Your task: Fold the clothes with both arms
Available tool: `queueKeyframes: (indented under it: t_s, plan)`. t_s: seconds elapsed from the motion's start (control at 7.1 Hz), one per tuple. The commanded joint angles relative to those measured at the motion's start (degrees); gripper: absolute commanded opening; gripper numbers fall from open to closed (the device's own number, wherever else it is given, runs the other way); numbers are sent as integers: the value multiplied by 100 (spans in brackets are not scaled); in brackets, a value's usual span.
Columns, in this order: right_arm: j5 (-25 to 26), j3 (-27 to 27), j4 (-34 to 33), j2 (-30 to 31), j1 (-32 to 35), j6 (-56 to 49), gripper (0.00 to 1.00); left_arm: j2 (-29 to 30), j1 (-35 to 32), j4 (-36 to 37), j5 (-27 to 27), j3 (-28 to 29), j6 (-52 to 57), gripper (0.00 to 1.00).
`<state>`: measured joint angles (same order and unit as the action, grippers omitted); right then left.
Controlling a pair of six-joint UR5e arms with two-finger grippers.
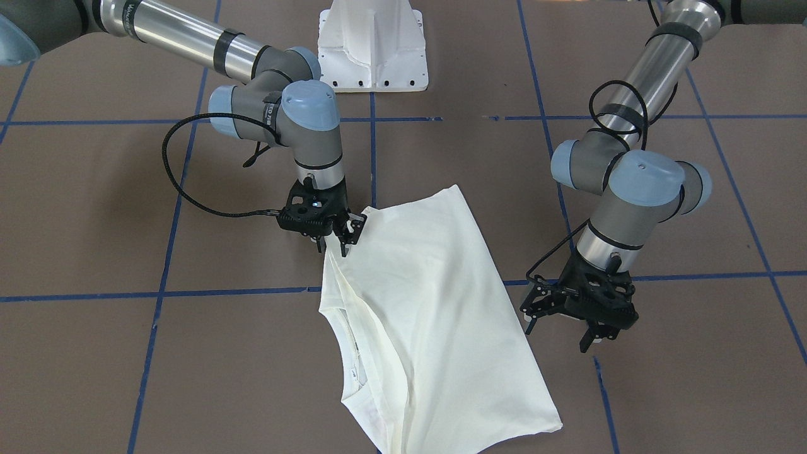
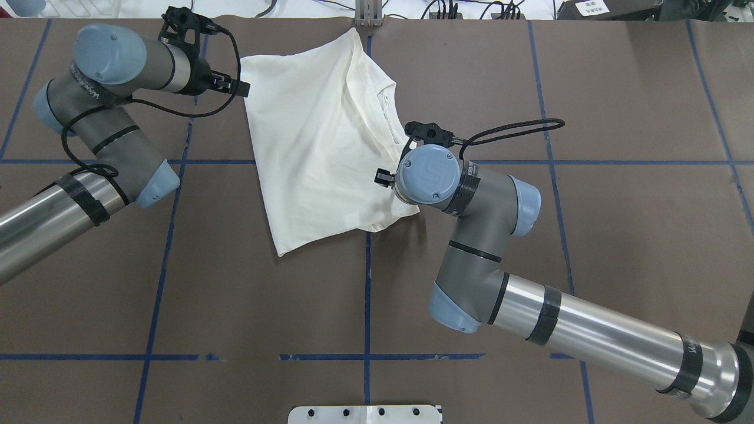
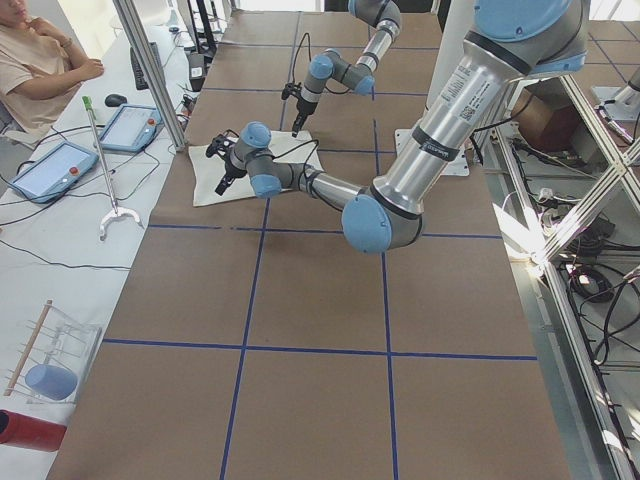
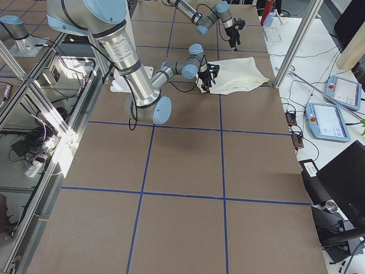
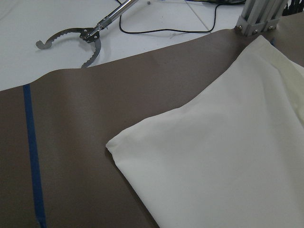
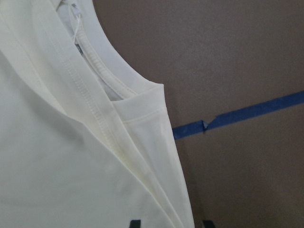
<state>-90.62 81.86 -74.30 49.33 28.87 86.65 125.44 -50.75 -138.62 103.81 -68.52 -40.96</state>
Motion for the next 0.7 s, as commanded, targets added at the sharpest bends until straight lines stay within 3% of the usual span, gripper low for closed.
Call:
queueKeyframes:
  t_s: [0.0,0.42,0.56]
  plan:
    - [1,-21,20,6,-4,-8,0,-20,4,-7,-1,-4,0,100]
    - [184,188,3,120,4,1,0,-11,82,-16,-1,-21,-210,100]
    - [264,651,-6,416,-91,27,0,-11,109,-16,-1,-48,-220,100]
